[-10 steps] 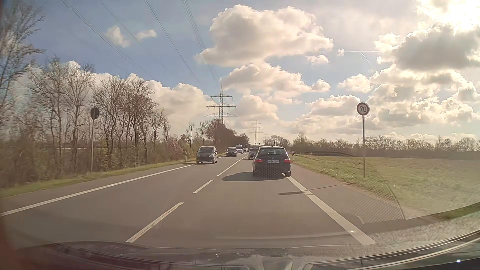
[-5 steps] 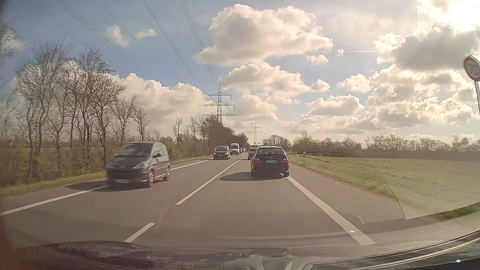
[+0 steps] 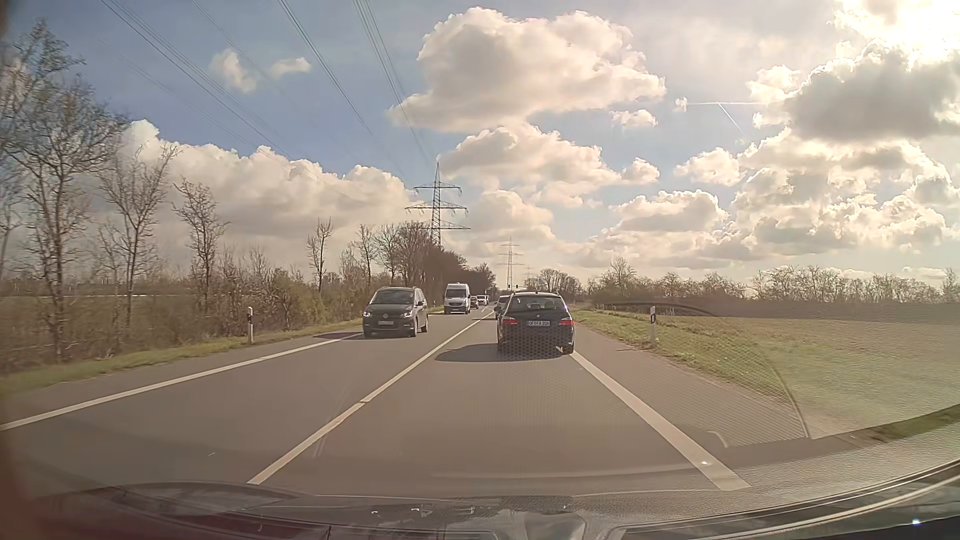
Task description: Follow the waypoints while adhering to traffic rules and regulations
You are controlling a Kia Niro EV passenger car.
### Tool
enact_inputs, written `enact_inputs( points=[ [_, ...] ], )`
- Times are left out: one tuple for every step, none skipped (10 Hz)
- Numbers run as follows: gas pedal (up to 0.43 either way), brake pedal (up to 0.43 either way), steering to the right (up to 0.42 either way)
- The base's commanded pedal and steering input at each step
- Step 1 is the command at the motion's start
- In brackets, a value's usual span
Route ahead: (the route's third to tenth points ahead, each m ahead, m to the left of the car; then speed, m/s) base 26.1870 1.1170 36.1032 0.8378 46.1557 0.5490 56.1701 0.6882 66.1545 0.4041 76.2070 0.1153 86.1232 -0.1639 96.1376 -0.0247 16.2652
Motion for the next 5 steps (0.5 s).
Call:
enact_inputs(
  points=[
    [0.157,0.000,0.000],
    [0.169,0.000,0.000],
    [0.169,0.000,0.000],
    [0.169,0.000,0.000],
    [0.169,0.000,0.000]
  ],
)
